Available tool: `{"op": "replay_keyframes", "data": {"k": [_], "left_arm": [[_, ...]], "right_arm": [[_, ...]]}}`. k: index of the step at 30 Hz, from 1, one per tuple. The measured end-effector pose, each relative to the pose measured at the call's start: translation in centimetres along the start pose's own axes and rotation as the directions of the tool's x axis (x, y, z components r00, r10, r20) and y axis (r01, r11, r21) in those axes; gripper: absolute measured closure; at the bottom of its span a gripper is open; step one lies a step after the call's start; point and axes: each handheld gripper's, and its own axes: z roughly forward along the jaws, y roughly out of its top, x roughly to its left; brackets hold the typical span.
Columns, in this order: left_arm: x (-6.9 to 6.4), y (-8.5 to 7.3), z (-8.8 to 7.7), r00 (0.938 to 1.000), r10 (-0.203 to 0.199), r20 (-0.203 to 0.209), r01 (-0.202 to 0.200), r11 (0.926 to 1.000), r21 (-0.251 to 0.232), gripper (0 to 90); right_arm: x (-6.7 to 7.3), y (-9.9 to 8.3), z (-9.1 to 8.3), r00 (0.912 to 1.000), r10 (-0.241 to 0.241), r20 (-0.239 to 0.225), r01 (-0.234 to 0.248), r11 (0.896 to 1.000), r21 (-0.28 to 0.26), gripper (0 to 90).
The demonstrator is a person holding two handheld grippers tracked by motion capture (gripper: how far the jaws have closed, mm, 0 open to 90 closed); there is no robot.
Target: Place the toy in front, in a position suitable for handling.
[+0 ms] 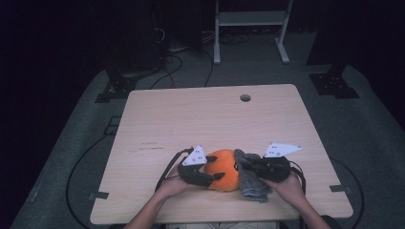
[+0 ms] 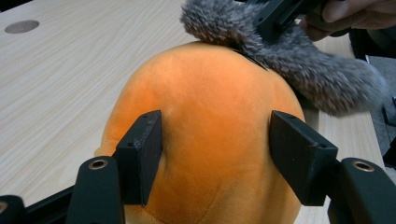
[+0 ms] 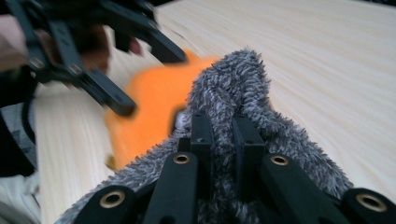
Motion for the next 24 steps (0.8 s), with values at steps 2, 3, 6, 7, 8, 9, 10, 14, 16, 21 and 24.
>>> {"op": "replay_keyframes", "data": {"k": [2, 3, 6, 7, 8, 9, 10, 14, 16, 21, 24], "left_arm": [[-0.2, 0.1, 0.1, 0.9999, 0.01, -0.002, -0.01, 0.9999, -0.002, 35.8], [-0.2, 0.1, 0.0, 0.9999, 0.015, -0.001, -0.015, 0.9999, 0.004, 35.9], [-0.2, 0.1, 0.1, 0.9999, 0.013, -0.001, -0.013, 0.9999, 0.002, 36.0], [-0.2, 0.0, 0.1, 0.9999, 0.016, 0.0, -0.016, 0.9999, 0.0, 36.2], [-0.3, 0.0, 0.1, 0.9998, 0.018, 0.001, -0.018, 0.9998, 0.0, 36.4], [-0.3, 0.0, 0.1, 0.9998, 0.02, 0.003, -0.02, 0.9998, 0.0, 36.5], [-0.3, 0.0, 0.1, 0.9998, 0.021, 0.003, -0.021, 0.9998, 0.0, 36.5], [-0.2, -0.2, 0.0, 1.0, 0.008, 0.001, -0.008, 0.9999, -0.008, 36.6], [-0.2, -0.2, 0.0, 0.9999, 0.009, 0.007, -0.008, 0.9999, -0.011, 36.6], [-0.3, -0.1, 0.0, 0.9997, 0.02, 0.011, -0.02, 0.9998, -0.008, 36.6], [-0.3, -0.1, 0.0, 0.9998, 0.017, 0.009, -0.017, 0.9998, -0.006, 36.6]], "right_arm": [[-0.5, -0.7, -0.6, 0.9995, 0.022, 0.024, -0.022, 1.0, 0.02, 80.7], [-0.6, -0.9, -0.8, 0.999, 0.029, 0.033, -0.03, 0.999, 0.025, 80.7], [-0.3, -0.5, -1.2, 0.9992, 0.033, 0.023, -0.033, 0.999, -0.005, 80.7], [-0.1, -0.2, -1.2, 0.9996, 0.024, 0.017, -0.024, 1.0, -0.011, 80.7], [0.1, 0.3, -0.9, 0.9999, 0.015, 0.006, -0.015, 1.0, -0.017, 80.7], [0.2, 0.7, -0.7, 1.0, 0.006, 0.002, -0.006, 1.0, -0.02, 80.7], [0.2, 1.1, -0.4, 1.0, -0.001, -0.003, 0.001, 1.0, -0.024, 80.7], [-0.5, 1.6, 0.8, 0.9997, 0.016, -0.02, -0.016, 1.0, -0.014, 80.7], [-1.1, 1.2, 0.9, 0.9994, 0.032, -0.014, -0.032, 0.999, 0.001, 80.8], [-2.2, -0.3, -0.2, 0.9961, 0.075, 0.047, -0.077, 0.996, 0.033, 80.8], [-1.6, 0.2, -0.8, 0.9976, 0.066, 0.02, -0.066, 0.998, -0.01, 80.8]]}}
